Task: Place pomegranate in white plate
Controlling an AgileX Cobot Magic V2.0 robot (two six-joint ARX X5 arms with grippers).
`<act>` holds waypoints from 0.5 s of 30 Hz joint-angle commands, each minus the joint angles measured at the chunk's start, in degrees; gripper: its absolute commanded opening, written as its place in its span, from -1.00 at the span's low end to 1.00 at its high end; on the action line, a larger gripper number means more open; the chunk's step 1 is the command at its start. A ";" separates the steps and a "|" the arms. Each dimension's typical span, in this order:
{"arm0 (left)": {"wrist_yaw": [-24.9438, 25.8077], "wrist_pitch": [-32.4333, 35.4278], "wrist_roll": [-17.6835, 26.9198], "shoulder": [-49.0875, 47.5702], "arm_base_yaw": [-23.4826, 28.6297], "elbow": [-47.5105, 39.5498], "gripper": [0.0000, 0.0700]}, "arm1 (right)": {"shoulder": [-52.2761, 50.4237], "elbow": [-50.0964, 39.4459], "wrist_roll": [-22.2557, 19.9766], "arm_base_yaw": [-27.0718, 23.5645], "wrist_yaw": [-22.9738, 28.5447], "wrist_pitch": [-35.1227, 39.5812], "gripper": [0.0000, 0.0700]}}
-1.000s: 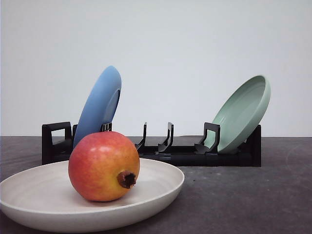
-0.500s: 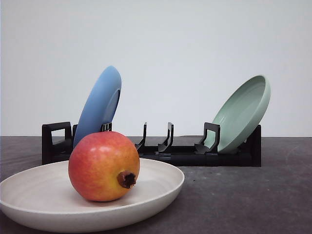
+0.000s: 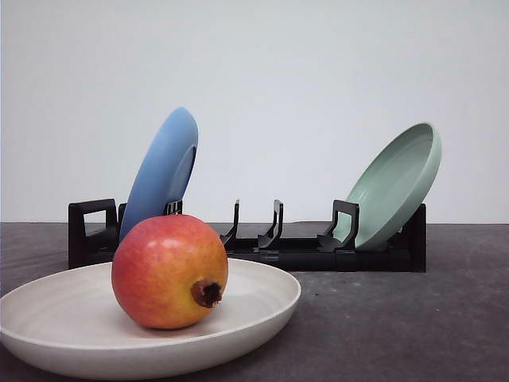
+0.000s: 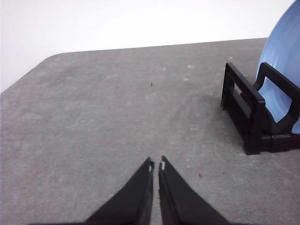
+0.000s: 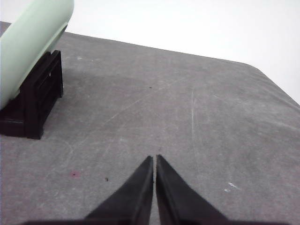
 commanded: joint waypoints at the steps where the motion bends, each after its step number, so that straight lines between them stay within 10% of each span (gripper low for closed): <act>1: 0.04 -0.09 0.17 -0.09 0.00 -0.66 -1.00 | -0.04 -0.22 0.98 -0.13 0.22 0.66 -0.99; 15: 0.04 -0.09 0.17 -0.09 0.00 -0.65 -1.00 | -0.04 -0.22 0.98 -0.13 0.22 0.66 -0.99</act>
